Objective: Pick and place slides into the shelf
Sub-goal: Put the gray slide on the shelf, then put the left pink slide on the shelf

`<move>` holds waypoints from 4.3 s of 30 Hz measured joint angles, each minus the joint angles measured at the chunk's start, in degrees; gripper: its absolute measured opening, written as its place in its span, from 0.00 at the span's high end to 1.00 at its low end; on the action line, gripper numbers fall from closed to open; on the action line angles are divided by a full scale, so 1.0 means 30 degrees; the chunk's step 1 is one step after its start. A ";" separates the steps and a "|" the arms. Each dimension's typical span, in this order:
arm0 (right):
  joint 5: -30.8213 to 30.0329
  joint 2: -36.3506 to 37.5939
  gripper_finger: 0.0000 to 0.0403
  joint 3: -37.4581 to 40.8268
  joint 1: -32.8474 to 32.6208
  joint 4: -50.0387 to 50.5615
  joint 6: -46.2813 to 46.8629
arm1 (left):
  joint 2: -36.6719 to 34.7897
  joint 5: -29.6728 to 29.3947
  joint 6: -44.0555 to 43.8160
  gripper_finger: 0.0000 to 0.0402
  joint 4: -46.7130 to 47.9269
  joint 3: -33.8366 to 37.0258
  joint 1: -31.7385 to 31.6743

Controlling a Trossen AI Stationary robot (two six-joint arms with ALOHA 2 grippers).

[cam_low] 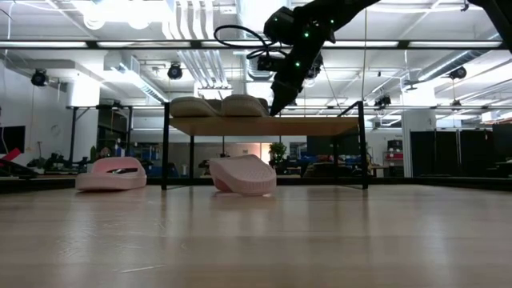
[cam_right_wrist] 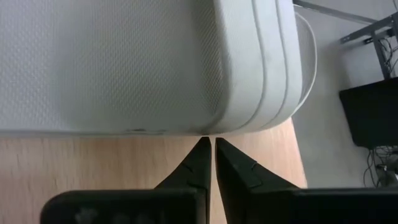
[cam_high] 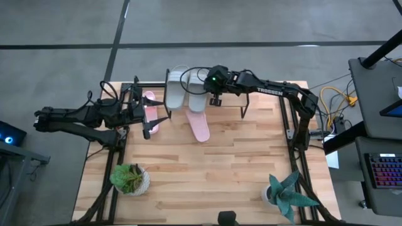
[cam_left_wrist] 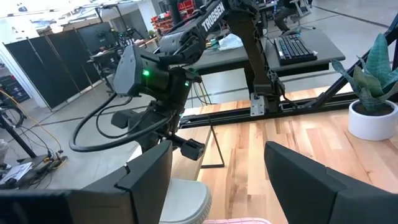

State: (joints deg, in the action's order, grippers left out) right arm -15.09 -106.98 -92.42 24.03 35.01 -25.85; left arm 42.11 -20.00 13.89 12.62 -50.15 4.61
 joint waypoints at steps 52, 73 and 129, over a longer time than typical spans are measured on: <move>-0.0489 0.6151 0.66 0.0976 -0.6073 0.2294 0.2480 | 0.0158 -0.0231 0.0013 0.40 0.0679 0.0254 -0.0004; -0.3197 0.8015 0.72 0.3038 -0.8757 0.2531 0.2927 | 0.2122 -0.9456 -0.3336 0.40 1.0921 -0.0702 -0.3656; -0.3190 0.8021 0.79 0.4422 -0.8371 0.3132 0.2465 | 1.1431 -0.3582 0.2856 0.40 0.9140 0.3271 -1.5353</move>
State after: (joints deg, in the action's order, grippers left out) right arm -24.66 -82.91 -79.15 -1.08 44.40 -18.46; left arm 76.40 -30.75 22.46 40.04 -40.34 -41.45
